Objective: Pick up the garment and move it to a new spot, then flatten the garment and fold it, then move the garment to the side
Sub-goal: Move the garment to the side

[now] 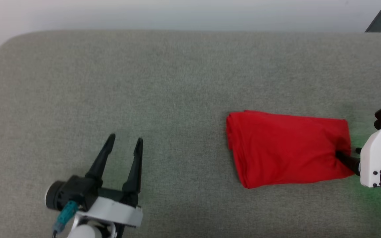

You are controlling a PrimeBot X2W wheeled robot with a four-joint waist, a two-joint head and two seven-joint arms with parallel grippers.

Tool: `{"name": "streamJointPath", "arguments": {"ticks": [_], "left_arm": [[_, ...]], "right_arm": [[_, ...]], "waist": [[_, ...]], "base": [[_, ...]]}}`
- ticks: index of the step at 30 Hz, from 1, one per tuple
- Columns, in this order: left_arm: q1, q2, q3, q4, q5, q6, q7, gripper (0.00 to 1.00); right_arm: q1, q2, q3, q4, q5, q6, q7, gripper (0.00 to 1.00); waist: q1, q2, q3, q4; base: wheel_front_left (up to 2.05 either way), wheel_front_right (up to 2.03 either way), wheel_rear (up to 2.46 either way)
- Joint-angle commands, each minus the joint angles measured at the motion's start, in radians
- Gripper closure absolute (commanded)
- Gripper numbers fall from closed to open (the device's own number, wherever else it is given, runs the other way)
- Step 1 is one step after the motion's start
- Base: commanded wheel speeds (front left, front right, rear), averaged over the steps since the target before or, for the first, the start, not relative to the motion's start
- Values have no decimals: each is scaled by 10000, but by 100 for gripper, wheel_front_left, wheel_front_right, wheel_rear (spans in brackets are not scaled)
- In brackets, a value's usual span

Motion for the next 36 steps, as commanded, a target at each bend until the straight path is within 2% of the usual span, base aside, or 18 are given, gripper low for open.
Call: {"name": "streamJointPath", "arguments": {"ticks": [1,5,6,7,9,10,15,23,31,35,36], "left_arm": [[-288,22,-48,-9,-21,-17,-11,0],[-645,37,-139,25,-36,-17,-11,0],[-720,38,-158,56,-25,-17,-11,0],[-787,60,-161,83,-19,-17,-11,0],[-915,79,-159,17,65,-17,-11,0],[-961,77,-133,-63,97,-17,-11,0],[-1077,287,-81,-287,127,-17,-11,0],[-2000,1059,-484,-705,417,-17,-9,0],[-4407,2219,-2107,-519,528,-16,-9,0],[-6029,2537,-3088,-215,428,-16,-9,0],[-6029,2537,-3088,-215,428,-16,-9,0]], "right_arm": [[-171,11,182,181,-69,-16,74,0],[-284,30,756,517,125,-16,294,0],[-282,9,923,530,201,-16,314,10],[-294,-23,1081,506,298,-16,292,51],[-354,-83,1225,385,460,-18,-44,88],[-405,-157,1283,326,550,-16,-234,100],[-774,-620,1020,114,983,-43,-1562,100],[-1217,-1300,-42,192,1310,-18,-3528,100],[-1933,-2157,-855,1739,782,-18,-5080,100],[-2857,-2329,-1084,2964,647,-18,-6054,100],[-2857,-2329,-1084,2964,647,-18,-6054,100]], "waist": [[0,0,557,163],[0,0,970,158],[0,0,1042,139],[0,0,1102,112],[0,0,1196,35],[0,0,1237,-18],[0,0,1438,-502],[0,0,2363,-1996],[0,0,3610,-3254],[0,0,4129,-3507],[0,0,4129,-3507]], "base": [[0,0,0],[0,0,0],[0,0,0],[0,0,0],[0,0,0],[0,0,0],[0,0,0],[0,0,0],[0,0,0],[0,0,0],[0,0,0]]}}
